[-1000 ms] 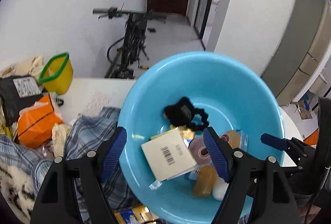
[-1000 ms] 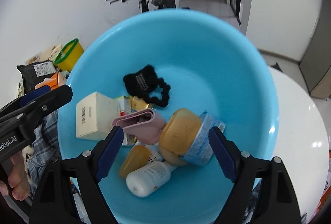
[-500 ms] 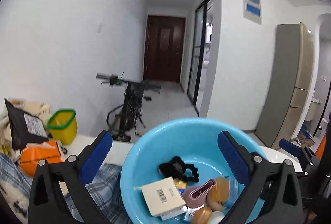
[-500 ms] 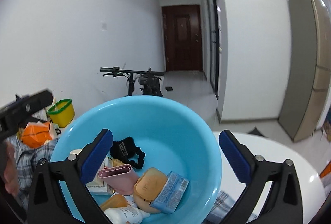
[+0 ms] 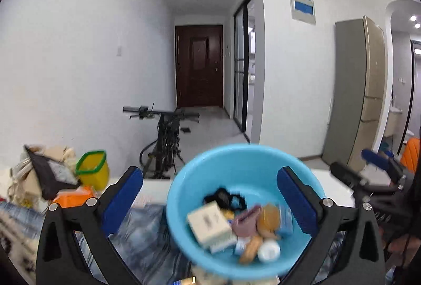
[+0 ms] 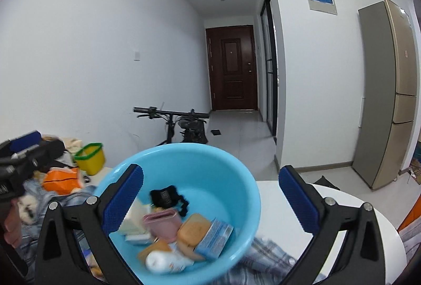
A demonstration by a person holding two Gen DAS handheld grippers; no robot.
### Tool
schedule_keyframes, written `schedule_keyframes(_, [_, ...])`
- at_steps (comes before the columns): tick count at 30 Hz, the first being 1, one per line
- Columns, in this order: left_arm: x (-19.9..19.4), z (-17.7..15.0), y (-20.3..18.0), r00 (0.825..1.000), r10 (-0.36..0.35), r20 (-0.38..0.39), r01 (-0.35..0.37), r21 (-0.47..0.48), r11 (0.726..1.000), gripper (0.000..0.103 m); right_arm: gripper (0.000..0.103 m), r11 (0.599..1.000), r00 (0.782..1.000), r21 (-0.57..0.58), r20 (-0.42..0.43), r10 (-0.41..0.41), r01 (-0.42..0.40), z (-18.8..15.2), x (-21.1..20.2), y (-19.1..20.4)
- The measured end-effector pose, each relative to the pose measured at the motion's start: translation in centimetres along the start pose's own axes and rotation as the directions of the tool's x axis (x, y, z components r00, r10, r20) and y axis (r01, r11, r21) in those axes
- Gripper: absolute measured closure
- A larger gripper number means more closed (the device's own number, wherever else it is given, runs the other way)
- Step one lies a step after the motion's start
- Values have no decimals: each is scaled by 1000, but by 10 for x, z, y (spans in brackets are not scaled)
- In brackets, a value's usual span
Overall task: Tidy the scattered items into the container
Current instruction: 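Raise both tools out of the blue basin and back over the shirt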
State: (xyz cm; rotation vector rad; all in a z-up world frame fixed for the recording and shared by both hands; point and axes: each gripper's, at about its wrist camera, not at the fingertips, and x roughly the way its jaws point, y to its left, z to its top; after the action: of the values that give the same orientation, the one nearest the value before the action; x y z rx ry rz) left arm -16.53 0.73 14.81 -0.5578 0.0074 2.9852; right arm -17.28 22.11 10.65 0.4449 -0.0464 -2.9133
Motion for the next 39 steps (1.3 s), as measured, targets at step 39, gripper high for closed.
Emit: schedule_keyframes(39, [-66, -168, -27, 951, -151, -271, 148, -31, 988, 0, 0, 999, 945, -15, -325, -45, 42, -160, -97, -7])
